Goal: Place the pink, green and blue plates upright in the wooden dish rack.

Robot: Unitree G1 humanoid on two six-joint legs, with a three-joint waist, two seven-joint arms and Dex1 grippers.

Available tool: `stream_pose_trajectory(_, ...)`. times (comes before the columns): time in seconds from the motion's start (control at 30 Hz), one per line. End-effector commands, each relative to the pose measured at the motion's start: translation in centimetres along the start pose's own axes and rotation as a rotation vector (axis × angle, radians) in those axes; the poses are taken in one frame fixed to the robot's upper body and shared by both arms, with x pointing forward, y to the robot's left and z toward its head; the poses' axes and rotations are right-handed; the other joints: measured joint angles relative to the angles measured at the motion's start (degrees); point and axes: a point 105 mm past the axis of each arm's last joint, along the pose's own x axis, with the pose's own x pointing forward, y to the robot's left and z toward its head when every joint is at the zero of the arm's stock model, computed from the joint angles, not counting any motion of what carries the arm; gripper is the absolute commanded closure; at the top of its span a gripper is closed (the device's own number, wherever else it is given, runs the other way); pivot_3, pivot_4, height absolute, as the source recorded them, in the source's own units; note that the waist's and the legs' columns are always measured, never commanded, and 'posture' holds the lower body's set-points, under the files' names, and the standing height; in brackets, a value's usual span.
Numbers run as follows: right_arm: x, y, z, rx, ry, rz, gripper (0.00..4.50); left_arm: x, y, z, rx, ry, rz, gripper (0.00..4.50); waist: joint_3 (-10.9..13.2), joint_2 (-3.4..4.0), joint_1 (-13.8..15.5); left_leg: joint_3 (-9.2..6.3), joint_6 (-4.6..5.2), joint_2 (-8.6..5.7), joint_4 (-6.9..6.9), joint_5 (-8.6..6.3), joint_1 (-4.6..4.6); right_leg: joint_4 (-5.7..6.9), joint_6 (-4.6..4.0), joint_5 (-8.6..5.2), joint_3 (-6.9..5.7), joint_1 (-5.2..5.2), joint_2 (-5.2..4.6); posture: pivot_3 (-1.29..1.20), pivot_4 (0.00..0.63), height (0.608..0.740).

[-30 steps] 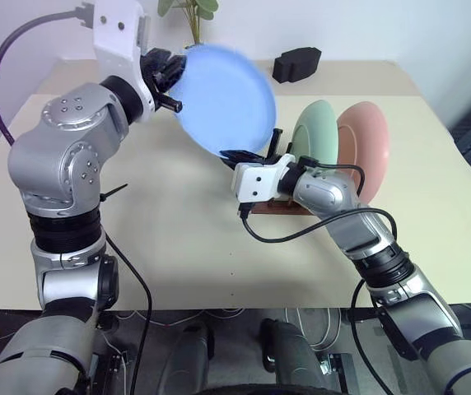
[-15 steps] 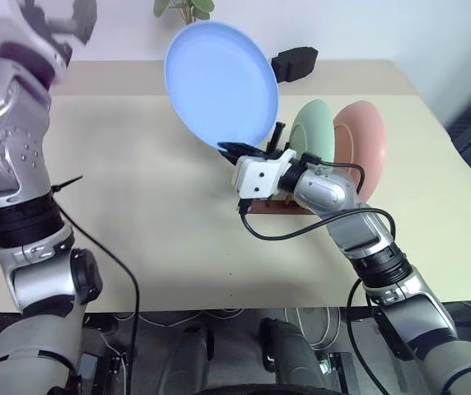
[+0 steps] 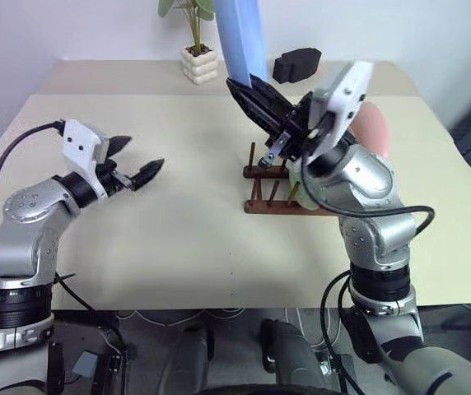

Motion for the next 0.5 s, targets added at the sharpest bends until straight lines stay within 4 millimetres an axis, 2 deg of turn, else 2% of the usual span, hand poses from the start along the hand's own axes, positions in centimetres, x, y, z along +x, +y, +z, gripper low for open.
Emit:
stream_pose_trajectory(0.03,-1.0,0.2,1.3,0.137,-0.049,-0.042,4.5,0.4,-3.0,0.0,-0.025,0.0,-0.15,0.06,-0.01,0.02,0.0,0.01,0.0,0.0,0.0,0.0,0.0,0.0,-0.01,-0.01,0.0,0.0,0.0,0.0,0.15,0.74)
stream_pose_trajectory(0.2,-2.5,0.0,0.4,0.257,-0.007,-0.12,4.5,0.9,-5.3,-0.5,-0.066,0.017,-0.246,0.06,0.0,0.03,-0.07,0.01,0.01,-0.01,0.0,0.0,0.01,0.02,-0.02,-0.01,0.0,-0.01,0.02,0.0,0.15,0.74)
stream_pose_trajectory(0.5,-3.8,-0.6,-0.7,0.38,0.037,-0.175,4.5,2.0,-7.8,-1.6,-0.033,0.07,-0.363,0.06,0.0,0.05,-0.11,0.24,0.02,0.0,0.0,0.0,0.02,0.02,-0.15,-0.09,0.0,-0.01,0.05,0.0,0.15,0.74)
